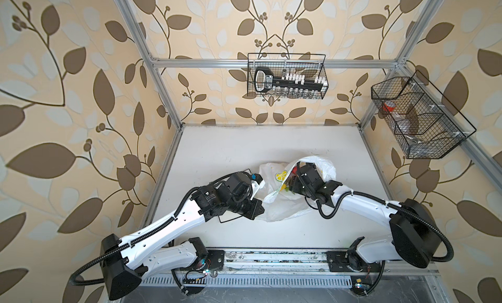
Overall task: Take the fake fruits out of the plastic bag
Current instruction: 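Close the right gripper on the yellow pear inside the bag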
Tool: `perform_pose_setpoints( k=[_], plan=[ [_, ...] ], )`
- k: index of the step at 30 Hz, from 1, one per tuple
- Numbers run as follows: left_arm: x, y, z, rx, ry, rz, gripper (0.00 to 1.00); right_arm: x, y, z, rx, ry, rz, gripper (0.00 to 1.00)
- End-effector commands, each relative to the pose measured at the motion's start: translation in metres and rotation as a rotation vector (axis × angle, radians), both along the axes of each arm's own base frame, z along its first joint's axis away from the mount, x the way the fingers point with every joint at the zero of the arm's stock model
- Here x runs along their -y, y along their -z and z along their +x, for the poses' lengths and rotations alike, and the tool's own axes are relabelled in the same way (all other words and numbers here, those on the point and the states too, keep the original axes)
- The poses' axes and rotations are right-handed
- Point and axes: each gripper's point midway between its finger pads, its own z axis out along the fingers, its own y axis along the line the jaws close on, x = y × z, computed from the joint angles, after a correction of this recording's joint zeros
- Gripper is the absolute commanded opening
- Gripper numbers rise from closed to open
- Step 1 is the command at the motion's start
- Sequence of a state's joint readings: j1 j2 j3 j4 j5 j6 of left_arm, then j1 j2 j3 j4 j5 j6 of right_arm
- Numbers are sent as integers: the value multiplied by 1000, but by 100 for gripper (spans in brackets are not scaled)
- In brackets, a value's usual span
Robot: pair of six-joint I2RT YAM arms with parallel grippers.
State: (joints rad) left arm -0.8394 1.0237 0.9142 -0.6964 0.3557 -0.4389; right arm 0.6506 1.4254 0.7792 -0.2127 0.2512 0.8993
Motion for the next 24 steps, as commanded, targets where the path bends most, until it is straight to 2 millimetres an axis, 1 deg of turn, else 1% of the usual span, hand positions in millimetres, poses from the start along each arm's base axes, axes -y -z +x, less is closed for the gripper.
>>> perform_pose_setpoints(
  k=[1, 3, 6, 12, 16, 19, 21, 23, 24],
  plan=[
    [0, -11, 5, 63, 7, 9, 0, 5, 1, 10, 5, 110, 11, 75],
    [0, -13, 9, 75, 0, 13, 0, 7, -1, 15, 11, 150, 20, 78],
    [1, -13, 12, 86, -7, 16, 0, -2, -7, 22, 14, 166, 66, 77],
    [2, -15, 17, 110, -21, 15, 0, -20, -10, 24, -11, 249, 267, 67],
    [3, -19, 20, 126, -31, 11, 0, -36, -11, 21, -52, 285, 396, 64],
    [3, -21, 23, 134, -41, 4, 0, -49, -12, 19, -79, 297, 456, 65],
    [4, -23, 23, 137, -42, -5, 0, -54, -8, 15, -104, 319, 482, 67],
    [6, -26, 24, 140, -44, -17, 0, -54, -1, 13, -131, 360, 511, 69],
    [7, -27, 25, 141, -47, -25, 0, -61, 2, 6, -148, 359, 527, 69]
  ],
)
